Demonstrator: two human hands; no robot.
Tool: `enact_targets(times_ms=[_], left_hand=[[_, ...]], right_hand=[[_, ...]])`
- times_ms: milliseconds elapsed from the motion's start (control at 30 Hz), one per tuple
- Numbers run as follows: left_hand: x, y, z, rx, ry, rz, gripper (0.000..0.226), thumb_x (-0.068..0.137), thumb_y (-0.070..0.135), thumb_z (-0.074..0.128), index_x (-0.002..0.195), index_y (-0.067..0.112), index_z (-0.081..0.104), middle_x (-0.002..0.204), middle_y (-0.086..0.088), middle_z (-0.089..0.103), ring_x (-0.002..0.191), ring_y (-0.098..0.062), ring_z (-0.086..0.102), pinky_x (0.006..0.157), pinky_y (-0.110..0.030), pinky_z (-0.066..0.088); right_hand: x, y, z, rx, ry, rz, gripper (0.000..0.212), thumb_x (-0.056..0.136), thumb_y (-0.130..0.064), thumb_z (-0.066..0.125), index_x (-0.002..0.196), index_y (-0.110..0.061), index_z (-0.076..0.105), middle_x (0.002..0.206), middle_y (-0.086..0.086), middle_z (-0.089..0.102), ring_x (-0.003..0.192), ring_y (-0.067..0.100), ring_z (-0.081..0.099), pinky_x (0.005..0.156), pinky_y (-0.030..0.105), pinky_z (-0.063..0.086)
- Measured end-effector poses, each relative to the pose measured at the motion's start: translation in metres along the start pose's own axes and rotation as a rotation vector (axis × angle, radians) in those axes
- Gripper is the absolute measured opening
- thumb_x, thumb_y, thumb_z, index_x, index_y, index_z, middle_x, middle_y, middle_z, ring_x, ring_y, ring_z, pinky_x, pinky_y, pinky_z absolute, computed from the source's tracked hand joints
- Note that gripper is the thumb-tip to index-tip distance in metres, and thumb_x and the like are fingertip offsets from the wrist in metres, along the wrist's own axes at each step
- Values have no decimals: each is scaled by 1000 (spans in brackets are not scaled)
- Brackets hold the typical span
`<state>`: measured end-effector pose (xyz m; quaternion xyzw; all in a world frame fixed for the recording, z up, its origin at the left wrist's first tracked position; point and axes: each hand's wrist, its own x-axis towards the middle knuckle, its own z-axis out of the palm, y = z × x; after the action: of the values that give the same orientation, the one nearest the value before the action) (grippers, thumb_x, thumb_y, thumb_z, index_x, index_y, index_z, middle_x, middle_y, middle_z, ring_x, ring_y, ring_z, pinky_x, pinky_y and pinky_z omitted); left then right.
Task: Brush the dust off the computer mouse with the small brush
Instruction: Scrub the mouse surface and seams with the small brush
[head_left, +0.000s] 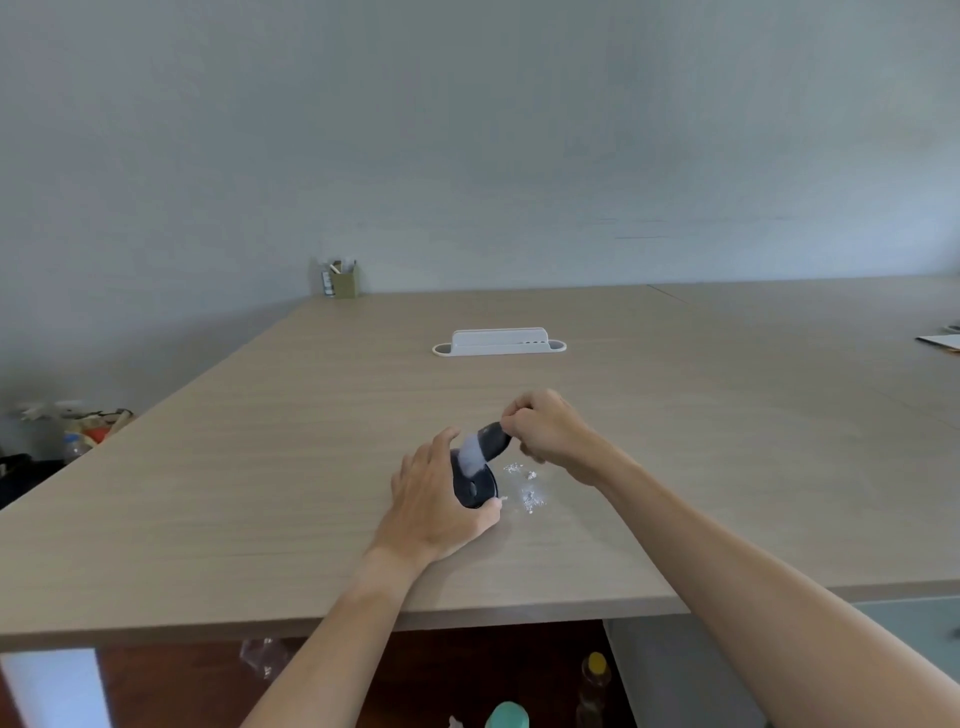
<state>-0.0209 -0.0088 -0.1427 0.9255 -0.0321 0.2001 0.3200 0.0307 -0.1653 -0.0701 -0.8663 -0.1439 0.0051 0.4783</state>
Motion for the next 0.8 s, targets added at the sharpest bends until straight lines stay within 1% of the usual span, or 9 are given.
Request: enact_targets(times_ms=[67,167,267,367,467,533,667,733,800], left_hand=[[1,-1,0,-10,-20,10,93,66,50,70,145,29,26,129,9,46,128,-22,38,103,-30,23],[1,-3,0,-30,-47,12,94,62,49,65,145,29,26,119,16,46,126,-19,40,103,-29,22],[0,-5,0,-61,-62,8,93,60,46,63,144,32,26,124,12,49,125,-18,41,105,-30,24],[1,-6,0,-68,-63,27,88,59,47,61,140,36,29,121,15,52,121,-18,46,105,-33,28],[2,-7,0,-38,-50,48,90,62,59,64,141,34,28,121,14,52,118,-16,47,105,-37,32],[1,-6,0,-33,-51,49,92,65,58,68,143,32,26,120,14,50,118,-17,46,105,-34,29],[-1,-1,-2,-46,-66,46,91,68,45,71,145,29,26,111,24,46,120,-17,45,107,-33,25],[-1,-2,-3,-62,-81,43,89,66,43,67,144,32,26,113,19,48,119,-16,46,108,-32,25],[-1,-4,-3,-72,-87,47,86,64,43,64,141,34,28,114,18,51,116,-14,47,107,-33,26]], right_hand=[[0,0,7,6,-92,16,11,71,-8,44,70,-11,55,70,11,43,65,23,37,56,35,28],[2,-1,3,-160,-15,6,17,74,-3,43,59,0,49,64,9,44,64,22,38,53,25,32],[0,-6,-10,-264,86,-21,30,69,3,40,45,-14,36,52,3,35,54,19,29,36,17,22],[1,-7,-10,-188,90,-38,19,71,-1,41,55,-12,41,56,6,36,57,21,30,46,23,25],[-2,-6,-1,-24,-83,-17,12,71,-5,44,67,-11,54,67,10,41,62,21,35,53,31,28],[-3,-3,2,-76,-127,-19,11,71,-4,43,67,-8,53,69,10,40,64,21,35,55,32,28],[3,7,-7,-262,41,-15,22,73,2,43,79,14,59,71,19,45,72,20,41,61,30,34],[3,4,-13,-270,105,-29,23,73,2,44,81,13,62,70,18,48,72,21,42,60,30,34],[-1,-3,-14,-174,83,-43,17,77,0,46,72,3,63,66,6,53,66,20,44,55,28,35]])
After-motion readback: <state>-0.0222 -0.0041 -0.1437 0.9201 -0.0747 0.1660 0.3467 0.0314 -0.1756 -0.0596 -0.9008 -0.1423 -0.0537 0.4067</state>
